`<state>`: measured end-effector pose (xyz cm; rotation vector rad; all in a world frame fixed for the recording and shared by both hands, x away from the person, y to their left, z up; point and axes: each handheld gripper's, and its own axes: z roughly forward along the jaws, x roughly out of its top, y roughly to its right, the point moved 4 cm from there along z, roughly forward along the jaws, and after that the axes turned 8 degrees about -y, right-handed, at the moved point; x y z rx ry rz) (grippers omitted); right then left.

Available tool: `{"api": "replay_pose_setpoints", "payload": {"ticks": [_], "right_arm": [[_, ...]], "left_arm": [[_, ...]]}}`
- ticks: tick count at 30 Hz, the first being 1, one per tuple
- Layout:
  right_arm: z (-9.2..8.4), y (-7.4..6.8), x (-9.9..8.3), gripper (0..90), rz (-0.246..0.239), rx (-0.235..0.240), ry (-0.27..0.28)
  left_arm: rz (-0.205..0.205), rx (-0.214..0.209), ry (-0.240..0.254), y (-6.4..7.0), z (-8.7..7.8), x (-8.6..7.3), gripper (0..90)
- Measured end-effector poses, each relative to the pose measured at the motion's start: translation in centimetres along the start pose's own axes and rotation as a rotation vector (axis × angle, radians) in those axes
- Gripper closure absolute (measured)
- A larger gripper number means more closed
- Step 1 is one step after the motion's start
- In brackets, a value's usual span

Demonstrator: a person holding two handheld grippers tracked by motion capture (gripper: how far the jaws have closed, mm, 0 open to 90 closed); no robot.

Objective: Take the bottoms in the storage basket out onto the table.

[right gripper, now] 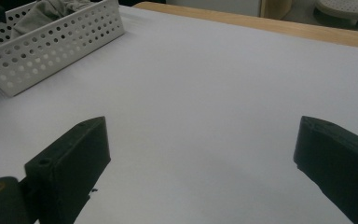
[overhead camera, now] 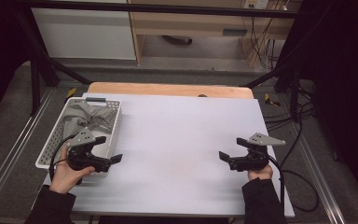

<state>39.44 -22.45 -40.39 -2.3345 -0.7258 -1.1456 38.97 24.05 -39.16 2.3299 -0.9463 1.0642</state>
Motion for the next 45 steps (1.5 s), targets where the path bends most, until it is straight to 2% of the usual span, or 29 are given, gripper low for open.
{"api": "replay_pose_setpoints", "payload": {"ticks": [14,25,45], "right_arm": [[0.0,0.0,0.0,3.8,-0.001,-0.002,-0.001],[0.2,0.0,-0.1,3.8,-0.003,-0.003,-0.007],[0.5,-0.1,-0.1,4.0,-0.005,-0.002,-0.012]], "left_arm": [[-0.009,0.009,-0.015,-0.2,-0.2,0.0,2.1],[-0.003,0.009,-0.004,-0.3,-0.8,0.2,1.9],[-0.024,0.051,-0.019,-1.6,-1.9,0.1,1.9]]}}
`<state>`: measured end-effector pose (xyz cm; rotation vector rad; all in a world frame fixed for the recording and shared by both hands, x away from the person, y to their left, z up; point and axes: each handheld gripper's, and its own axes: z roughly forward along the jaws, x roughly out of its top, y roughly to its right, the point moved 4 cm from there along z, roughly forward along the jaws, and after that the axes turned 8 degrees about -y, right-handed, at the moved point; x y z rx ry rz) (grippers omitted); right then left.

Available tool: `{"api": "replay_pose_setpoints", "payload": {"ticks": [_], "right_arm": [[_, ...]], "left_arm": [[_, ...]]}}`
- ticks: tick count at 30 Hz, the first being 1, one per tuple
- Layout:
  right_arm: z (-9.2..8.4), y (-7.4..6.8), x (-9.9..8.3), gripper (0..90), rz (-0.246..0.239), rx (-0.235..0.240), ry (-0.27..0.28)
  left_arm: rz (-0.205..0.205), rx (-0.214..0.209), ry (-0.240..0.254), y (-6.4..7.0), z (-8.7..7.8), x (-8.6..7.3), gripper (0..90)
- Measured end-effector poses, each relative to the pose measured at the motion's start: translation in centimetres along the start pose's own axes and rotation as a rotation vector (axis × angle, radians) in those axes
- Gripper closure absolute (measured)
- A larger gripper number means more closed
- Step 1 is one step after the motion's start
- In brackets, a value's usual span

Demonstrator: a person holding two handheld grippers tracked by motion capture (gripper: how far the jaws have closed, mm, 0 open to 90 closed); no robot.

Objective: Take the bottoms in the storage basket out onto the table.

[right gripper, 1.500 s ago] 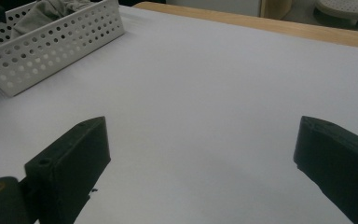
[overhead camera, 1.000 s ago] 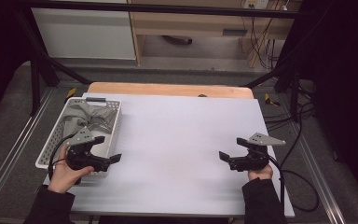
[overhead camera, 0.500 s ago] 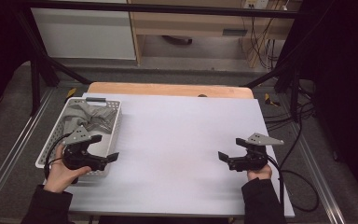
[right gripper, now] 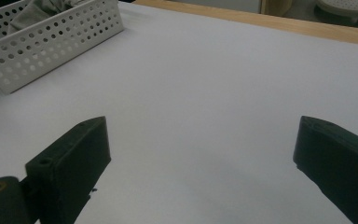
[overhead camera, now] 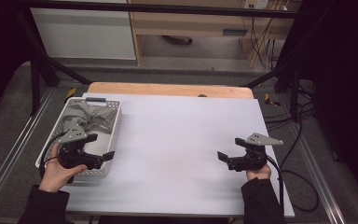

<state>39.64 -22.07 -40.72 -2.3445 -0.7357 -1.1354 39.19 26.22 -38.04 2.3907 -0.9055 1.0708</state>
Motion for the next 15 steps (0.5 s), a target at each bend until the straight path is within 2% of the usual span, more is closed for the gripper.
{"api": "replay_pose_setpoints", "payload": {"ticks": [11,15], "right_arm": [[0.2,-0.1,-0.1,4.0,-0.001,-0.004,-0.014],[0.2,-0.1,-0.1,4.1,0.001,-0.005,-0.013]], "left_arm": [[-0.035,0.061,-0.003,-1.7,-1.1,0.0,1.9],[-0.039,0.091,-0.020,-2.5,-1.3,-0.2,1.9]]}}
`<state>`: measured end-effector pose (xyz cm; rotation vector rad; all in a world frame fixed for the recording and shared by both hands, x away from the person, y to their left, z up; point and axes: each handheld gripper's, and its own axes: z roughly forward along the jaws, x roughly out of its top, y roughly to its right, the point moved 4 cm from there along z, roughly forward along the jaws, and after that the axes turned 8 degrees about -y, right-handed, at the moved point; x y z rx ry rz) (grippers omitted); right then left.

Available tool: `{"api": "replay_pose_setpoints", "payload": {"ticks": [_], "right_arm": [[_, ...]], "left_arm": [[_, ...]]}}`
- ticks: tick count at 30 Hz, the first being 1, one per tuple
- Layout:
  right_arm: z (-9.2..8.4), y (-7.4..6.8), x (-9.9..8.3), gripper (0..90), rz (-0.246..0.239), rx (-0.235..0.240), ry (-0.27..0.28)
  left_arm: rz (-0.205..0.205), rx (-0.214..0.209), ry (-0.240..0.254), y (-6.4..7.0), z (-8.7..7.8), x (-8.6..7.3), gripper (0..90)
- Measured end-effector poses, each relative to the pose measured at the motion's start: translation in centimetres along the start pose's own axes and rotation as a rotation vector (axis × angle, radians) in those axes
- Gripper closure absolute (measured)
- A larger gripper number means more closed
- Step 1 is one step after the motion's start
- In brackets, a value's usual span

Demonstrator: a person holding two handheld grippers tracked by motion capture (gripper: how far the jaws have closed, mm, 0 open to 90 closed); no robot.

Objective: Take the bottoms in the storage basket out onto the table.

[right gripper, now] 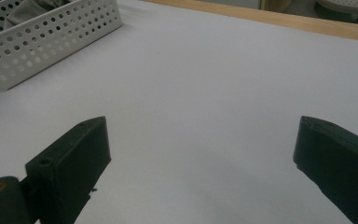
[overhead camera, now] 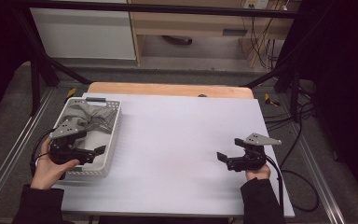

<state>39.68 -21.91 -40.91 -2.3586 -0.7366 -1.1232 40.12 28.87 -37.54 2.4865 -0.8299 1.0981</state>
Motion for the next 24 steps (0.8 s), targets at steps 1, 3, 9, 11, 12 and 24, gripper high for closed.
{"api": "replay_pose_setpoints", "payload": {"ticks": [1,3,9,11,12,24], "right_arm": [[0.0,0.0,0.0,4.0,-0.001,-0.001,0.000],[0.0,0.0,0.0,4.0,0.000,-0.001,0.001],[0.0,0.1,0.0,4.0,0.001,-0.003,-0.001],[0.0,0.1,0.0,4.1,0.001,-0.004,-0.002],[0.0,0.1,0.0,4.1,0.003,-0.005,-0.002],[0.1,0.1,0.0,4.0,0.003,-0.007,-0.003]], "left_arm": [[-0.007,0.004,0.000,-0.2,0.0,0.0,1.9],[-0.017,0.012,-0.001,-0.7,-0.1,-0.1,2.0],[-0.049,0.046,-0.011,-2.2,-0.3,-0.2,2.1],[-0.065,0.065,-0.023,-2.8,-0.3,-0.4,2.2],[-0.078,0.078,-0.024,-3.3,-0.4,-0.6,2.2],[-0.106,0.136,-0.044,-5.3,-0.4,-0.7,2.6]]}}
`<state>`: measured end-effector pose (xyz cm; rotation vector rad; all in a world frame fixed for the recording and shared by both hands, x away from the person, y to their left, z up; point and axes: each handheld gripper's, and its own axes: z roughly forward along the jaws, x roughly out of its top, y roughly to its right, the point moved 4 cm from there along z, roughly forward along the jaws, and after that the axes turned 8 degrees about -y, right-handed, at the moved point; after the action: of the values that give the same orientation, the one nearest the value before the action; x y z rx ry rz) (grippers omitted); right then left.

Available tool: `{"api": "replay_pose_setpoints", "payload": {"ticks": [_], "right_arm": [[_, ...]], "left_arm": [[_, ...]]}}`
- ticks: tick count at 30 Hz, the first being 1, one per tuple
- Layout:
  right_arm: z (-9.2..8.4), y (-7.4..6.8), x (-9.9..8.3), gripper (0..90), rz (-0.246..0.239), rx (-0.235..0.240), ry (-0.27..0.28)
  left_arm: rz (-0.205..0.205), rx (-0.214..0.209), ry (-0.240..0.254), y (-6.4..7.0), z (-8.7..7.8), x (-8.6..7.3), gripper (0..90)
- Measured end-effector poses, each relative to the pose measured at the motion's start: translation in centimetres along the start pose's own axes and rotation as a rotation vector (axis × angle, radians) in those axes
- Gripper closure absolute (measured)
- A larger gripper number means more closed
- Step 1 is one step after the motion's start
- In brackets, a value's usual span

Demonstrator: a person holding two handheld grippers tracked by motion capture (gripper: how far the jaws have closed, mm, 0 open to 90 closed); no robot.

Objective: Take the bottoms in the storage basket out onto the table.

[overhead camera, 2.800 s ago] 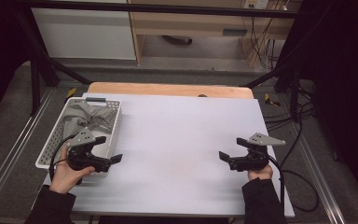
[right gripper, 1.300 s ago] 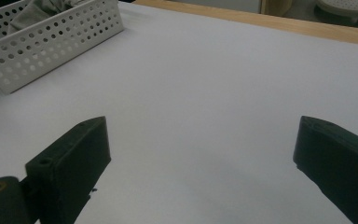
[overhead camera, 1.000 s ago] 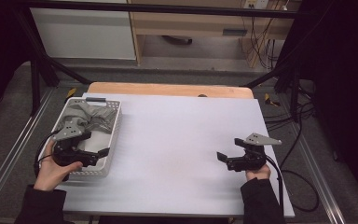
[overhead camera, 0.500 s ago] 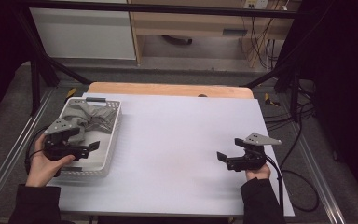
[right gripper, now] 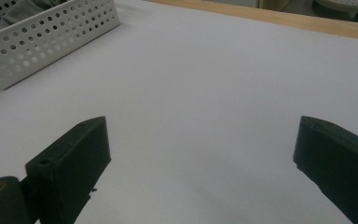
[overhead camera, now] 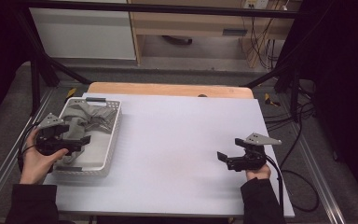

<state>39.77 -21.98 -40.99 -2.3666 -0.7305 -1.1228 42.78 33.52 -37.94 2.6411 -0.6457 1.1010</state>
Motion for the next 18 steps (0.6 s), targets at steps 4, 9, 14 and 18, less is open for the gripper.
{"api": "replay_pose_setpoints", "payload": {"ticks": [4,9,14,18], "right_arm": [[0.1,0.1,-0.1,4.0,-0.001,-0.002,-0.004],[0.1,0.1,-0.1,4.0,0.000,-0.003,-0.005],[0.1,0.1,-0.1,4.0,-0.002,-0.006,-0.004],[0.1,0.1,-0.1,4.0,-0.002,-0.008,-0.010]], "left_arm": [[0.010,0.049,-0.031,-0.4,0.7,0.0,2.9],[0.009,0.070,-0.049,-0.9,1.1,0.1,3.5],[-0.020,0.106,-0.075,-1.8,1.3,0.0,5.1],[-0.018,0.117,-0.088,-2.1,1.8,0.0,7.2]]}}
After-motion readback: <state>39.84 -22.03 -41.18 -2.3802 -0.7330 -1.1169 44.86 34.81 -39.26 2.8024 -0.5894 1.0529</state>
